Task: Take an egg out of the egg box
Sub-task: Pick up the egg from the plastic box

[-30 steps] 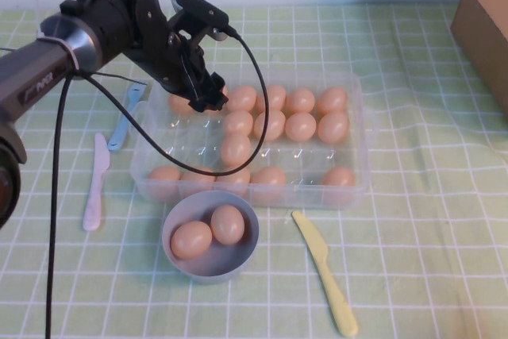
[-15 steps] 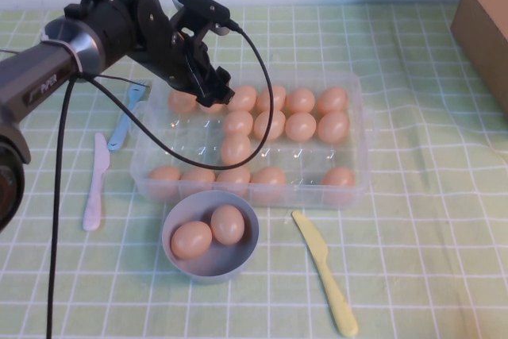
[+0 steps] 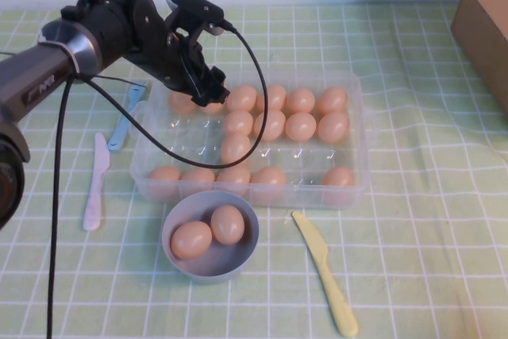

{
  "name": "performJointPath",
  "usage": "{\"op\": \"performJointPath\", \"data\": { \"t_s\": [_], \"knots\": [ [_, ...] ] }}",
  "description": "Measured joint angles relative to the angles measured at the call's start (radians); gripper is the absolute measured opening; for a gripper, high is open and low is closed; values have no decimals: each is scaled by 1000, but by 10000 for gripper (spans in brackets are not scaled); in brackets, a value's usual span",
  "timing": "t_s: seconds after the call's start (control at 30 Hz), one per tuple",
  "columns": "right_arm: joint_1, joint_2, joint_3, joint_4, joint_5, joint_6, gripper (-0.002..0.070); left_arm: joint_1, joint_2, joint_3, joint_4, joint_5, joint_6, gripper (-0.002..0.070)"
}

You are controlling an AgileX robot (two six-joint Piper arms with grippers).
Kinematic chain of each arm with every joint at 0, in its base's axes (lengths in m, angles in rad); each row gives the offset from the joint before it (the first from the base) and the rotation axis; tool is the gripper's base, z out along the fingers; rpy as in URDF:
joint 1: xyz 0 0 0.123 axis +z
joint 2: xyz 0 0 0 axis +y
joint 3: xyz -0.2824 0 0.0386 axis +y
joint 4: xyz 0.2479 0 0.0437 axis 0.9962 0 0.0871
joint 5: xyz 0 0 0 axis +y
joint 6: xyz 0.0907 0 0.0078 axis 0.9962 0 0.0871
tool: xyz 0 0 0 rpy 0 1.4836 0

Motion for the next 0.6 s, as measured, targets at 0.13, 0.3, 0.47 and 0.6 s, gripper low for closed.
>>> {"op": "performJointPath", "data": {
  "t_s": [0.13,0.3,0.47,0.6],
  "knots": [
    [0,0,0,0,0,0,-17,0,14,0,0,-14,0,419],
    [0,0,0,0,0,0,-17,0,16,0,-4,-39,0,419],
    [0,0,0,0,0,0,-17,0,18,0,-37,-43,0,419],
    [0,0,0,0,0,0,-17,0,25,0,-41,-44,0,419]
  ]
}}
